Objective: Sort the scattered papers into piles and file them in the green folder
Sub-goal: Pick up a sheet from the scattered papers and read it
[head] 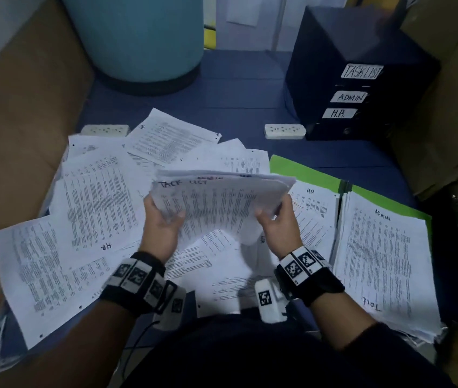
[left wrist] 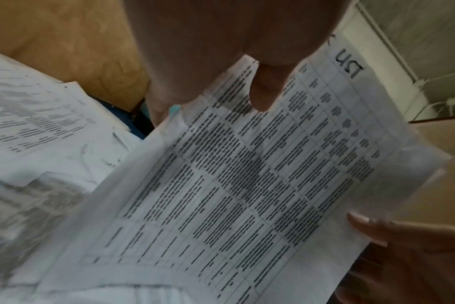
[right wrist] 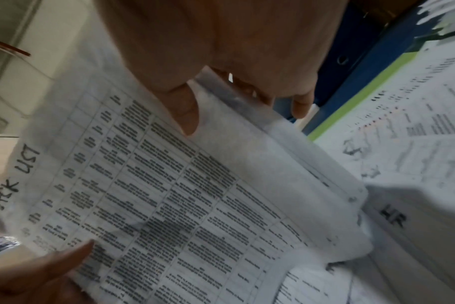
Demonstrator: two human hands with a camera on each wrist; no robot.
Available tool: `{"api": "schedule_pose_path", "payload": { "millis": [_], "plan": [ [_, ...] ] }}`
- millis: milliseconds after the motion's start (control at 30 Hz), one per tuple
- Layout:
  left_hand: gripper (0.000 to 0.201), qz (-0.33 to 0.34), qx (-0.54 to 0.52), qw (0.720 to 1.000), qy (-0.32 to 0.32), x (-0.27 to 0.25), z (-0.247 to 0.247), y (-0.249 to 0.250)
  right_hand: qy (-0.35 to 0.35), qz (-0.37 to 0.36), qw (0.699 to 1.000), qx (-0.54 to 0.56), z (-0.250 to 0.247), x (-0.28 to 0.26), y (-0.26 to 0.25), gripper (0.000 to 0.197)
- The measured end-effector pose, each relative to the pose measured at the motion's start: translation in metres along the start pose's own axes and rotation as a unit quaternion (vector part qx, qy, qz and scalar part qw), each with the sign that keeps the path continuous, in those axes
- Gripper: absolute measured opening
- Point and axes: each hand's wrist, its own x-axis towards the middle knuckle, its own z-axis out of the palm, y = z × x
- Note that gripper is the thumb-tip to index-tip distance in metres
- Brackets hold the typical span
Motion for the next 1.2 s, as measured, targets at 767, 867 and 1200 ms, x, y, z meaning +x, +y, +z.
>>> {"api": "schedule_pose_path", "payload": {
  "millis": [767, 867, 1200],
  "plan": [
    [0.013, -0.032, 0.194, 0.979, -0.059, 0.016, -0.037, -0.025, 0.022, 0.126, 0.983, -0.129, 0.055, -0.038, 0.003, 0.028],
    [0.005, -0.010, 0.221, 0.974, -0.052, 0.020, -0.027, -0.025, 0.024, 0.105, 0.988, -0.114, 0.042, -0.035, 0.004, 0.024],
    [0.019, -0.003, 0.156, 0.968, -0.196, 0.014, 0.118, -0.001, 0.166, 0.098, 0.978, -0.082, -0.121, -0.017, 0.044, 0.011]
  ]
}}
